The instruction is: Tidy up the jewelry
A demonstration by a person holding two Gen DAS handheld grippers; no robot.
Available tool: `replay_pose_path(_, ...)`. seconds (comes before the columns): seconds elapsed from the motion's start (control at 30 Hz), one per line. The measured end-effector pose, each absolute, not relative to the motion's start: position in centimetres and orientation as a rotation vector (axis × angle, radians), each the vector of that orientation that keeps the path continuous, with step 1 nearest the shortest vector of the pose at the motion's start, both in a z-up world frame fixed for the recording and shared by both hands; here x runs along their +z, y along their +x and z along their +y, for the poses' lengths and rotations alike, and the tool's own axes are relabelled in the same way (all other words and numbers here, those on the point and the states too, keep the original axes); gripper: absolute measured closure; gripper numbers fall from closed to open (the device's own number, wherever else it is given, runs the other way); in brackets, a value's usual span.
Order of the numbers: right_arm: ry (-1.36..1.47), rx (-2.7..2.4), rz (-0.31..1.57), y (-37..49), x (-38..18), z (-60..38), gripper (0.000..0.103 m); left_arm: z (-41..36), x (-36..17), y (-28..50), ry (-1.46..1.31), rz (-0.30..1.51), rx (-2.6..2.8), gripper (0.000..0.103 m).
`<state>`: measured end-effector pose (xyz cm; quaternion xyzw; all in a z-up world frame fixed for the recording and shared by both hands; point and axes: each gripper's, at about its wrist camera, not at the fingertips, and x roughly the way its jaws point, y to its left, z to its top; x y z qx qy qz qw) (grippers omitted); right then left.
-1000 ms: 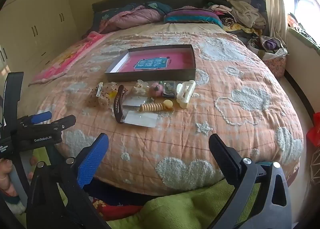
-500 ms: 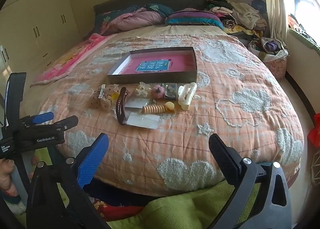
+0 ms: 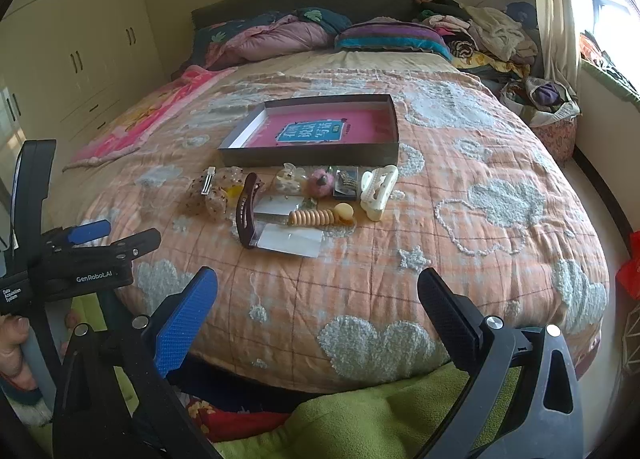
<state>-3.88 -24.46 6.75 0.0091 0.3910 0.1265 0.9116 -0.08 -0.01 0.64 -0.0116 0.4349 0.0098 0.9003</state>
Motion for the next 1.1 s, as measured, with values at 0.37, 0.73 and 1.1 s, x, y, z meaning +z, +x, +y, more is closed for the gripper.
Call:
replay_pose_path(0.37,0.015,0.268,0.807,-3.98,6.79,-24.37,0.004,-0.03,0.64,-0.15,-0.027,0.898,0.018,0.008)
replay_pose_path(0.73,0.014,0.273,0.806,-4.04,6.73,-24.25,0.004,-0.27,1.02,-0.23,-0.024,0.893,0.014,0.008)
replay_pose_path(1.1,0.014,0.274,0.805,-4.03,6.75,-24.22,0.004,-0.36,1.11,-0.22,-0.023,0.891,0.014,0.008)
